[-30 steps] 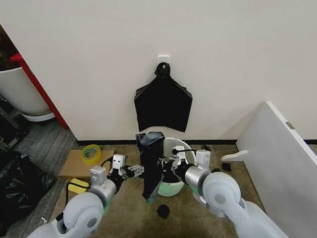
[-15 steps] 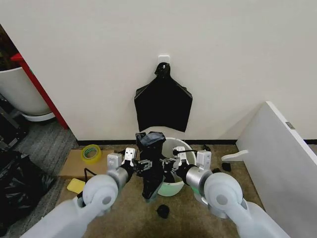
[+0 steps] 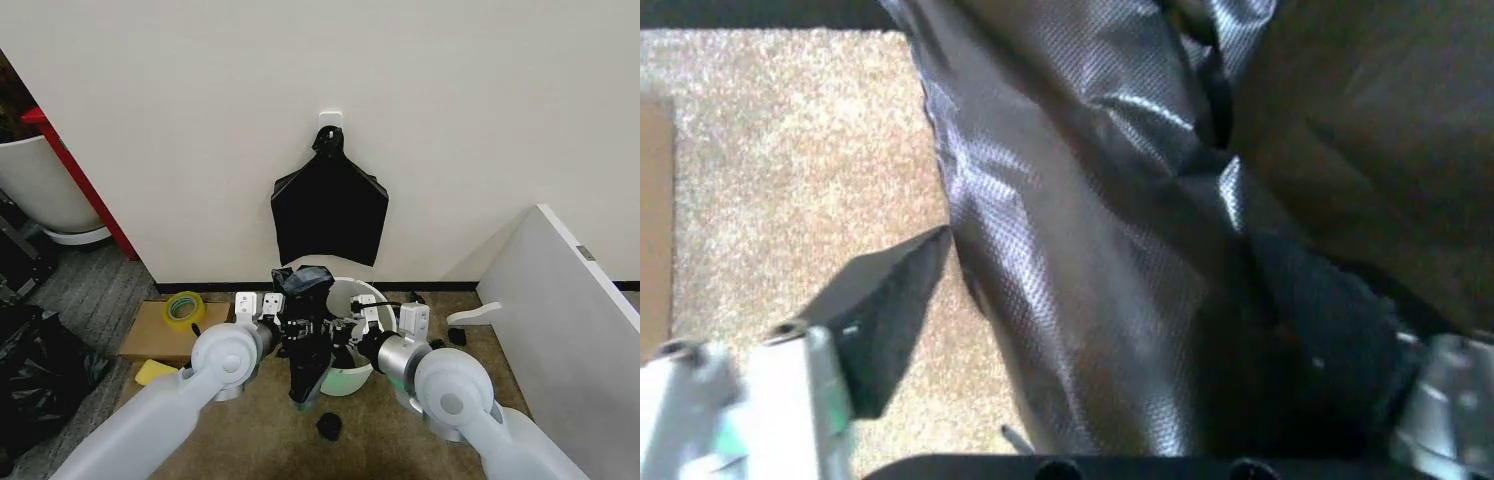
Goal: Place the garbage bag over the trash bin.
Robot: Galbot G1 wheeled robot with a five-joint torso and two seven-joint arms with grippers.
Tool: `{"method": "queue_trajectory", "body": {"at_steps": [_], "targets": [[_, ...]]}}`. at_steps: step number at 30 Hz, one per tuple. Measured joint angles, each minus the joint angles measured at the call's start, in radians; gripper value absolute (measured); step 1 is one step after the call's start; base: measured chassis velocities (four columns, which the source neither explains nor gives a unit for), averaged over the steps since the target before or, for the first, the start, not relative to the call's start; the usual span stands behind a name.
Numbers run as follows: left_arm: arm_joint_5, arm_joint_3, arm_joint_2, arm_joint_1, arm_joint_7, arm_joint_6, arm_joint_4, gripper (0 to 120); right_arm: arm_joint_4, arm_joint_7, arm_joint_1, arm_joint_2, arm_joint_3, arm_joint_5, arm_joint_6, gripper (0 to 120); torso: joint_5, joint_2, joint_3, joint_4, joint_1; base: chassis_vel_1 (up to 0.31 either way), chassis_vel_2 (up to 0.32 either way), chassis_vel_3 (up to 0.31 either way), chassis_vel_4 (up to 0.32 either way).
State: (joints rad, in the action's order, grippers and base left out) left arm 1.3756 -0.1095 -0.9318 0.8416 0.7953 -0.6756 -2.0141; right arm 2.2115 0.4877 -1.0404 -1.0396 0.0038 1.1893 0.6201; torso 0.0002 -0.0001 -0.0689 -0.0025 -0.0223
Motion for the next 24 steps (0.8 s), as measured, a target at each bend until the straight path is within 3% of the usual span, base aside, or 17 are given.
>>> {"method": "queue_trajectory", "body": {"at_steps": [17,24], "targets": [[0.058,0.008,-0.038,0.003,0.042,0.013,0.057,19,-0.005,-0.003,-0.015,-0.002,0.008,-0.014,-0.005,0,0.0,0.0,0.0,0.0,0.0,0.0,0.0,0.0,0.0],[0.065,0.011,-0.045,-0.001,0.056,0.024,0.068,5,-0.005,-0.008,-0.015,0.0,0.01,-0.016,-0.007,0,-0.0002,0.0,0.0,-0.0001,0.0,0.0,0.0,0.0,0.0]]}}
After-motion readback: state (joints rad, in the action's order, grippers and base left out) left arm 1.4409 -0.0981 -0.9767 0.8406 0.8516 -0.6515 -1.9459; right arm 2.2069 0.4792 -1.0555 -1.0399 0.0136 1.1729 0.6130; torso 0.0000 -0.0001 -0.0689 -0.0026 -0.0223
